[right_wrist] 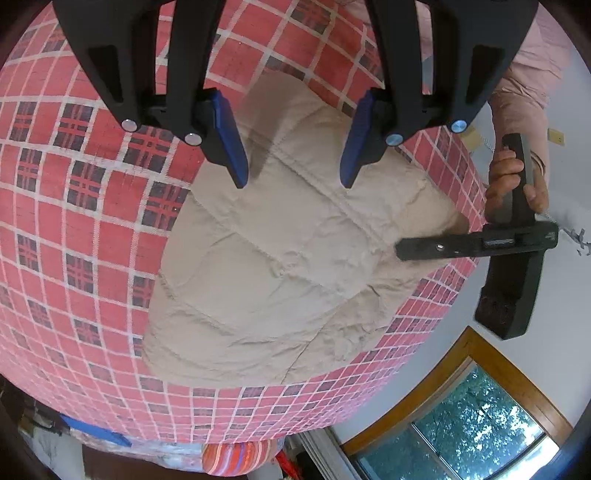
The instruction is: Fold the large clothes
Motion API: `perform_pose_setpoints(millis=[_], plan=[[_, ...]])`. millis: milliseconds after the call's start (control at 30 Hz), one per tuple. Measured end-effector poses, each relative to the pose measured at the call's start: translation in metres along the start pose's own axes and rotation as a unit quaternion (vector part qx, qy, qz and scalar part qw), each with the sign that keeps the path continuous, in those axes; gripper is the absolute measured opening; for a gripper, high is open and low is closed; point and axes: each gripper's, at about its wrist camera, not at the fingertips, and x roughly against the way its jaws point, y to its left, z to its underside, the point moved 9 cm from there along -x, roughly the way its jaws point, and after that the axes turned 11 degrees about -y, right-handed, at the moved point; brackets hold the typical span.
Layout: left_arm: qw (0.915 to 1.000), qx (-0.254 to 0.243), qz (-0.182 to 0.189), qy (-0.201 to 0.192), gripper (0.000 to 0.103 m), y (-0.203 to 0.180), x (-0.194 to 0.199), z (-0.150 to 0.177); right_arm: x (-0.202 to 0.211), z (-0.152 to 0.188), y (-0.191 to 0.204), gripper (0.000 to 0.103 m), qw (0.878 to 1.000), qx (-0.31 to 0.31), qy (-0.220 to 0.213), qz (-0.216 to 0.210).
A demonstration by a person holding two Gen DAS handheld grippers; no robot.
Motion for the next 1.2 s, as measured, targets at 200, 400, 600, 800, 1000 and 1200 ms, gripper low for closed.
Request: perform_pose_setpoints(millis=[200,400,600,800,1000,1200], plan=[[0.9903,-0.029,0.078,-0.111,0.022,-0.015,0.049,0.025,0.0,0.002,-0.004,0.053,1.0,0.003,0.0,-0.001],[0.9906,0.064,0.084,-0.087,0.022,0.05,0.029,0.065,-0.02,0.015,-0.004,0.053,1.0,0.004,0.03,-0.003],[0.9917,0.054,0.096,-0.066,0.036,0.044,0.03,0.058,-0.023,0.018,-0.005,0.054,0.999,0.009,0.03,0.005],[0.9918,0.048,0.062,-0.101,0.067,0.042,0.049,0.003,-0.023,0.017,-0.006,0.054,1.0,0.003,0.031,0.004],[0.9936,0.081,0.037,-0.07,0.044,0.062,0.027,-0.021,-0.022,0.016,-0.004,0.055,1.0,0.002,0.028,0.002],[0.992,0.061,0.041,-0.103,0.006,0.055,0.044,-0.02,-0.021,0.017,-0.005,0.055,1.0,0.003,0.03,-0.002]])
